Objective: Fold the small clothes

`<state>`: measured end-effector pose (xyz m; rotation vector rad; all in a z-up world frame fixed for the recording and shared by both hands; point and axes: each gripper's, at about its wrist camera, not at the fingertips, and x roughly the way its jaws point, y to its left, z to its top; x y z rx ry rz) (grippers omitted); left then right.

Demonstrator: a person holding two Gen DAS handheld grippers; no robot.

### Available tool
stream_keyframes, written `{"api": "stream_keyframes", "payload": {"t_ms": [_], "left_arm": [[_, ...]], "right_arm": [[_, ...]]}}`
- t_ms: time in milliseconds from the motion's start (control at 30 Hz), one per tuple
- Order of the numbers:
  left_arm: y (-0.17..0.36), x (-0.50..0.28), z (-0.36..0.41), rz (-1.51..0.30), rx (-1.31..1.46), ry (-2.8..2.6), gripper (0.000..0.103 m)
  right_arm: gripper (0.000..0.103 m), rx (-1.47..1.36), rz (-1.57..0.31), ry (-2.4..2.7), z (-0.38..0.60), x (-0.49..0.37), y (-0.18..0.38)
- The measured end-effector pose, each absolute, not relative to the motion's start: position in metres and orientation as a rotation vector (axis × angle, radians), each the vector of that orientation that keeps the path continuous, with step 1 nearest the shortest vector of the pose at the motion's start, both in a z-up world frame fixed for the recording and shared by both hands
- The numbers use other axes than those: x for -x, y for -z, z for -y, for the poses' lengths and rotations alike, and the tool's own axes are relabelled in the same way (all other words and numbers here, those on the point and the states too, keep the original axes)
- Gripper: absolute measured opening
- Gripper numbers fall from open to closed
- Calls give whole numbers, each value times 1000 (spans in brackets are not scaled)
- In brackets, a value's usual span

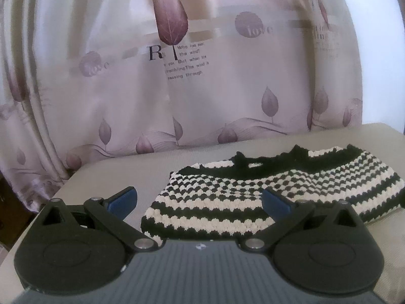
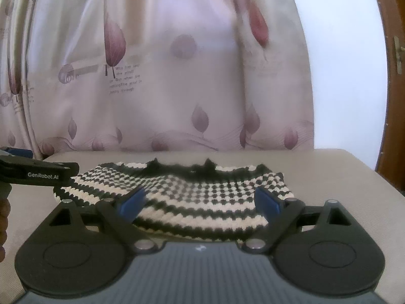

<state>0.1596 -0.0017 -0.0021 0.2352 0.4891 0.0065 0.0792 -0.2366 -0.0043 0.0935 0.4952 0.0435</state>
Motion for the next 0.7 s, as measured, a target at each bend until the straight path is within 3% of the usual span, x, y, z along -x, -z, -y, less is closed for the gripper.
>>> {"api": "stream_keyframes", "payload": {"t_ms": [700], "left_arm": [[34, -200, 8, -562, -253, 0, 103]], "right_arm": [[93, -89, -549, -17, 239, -124, 31]]}}
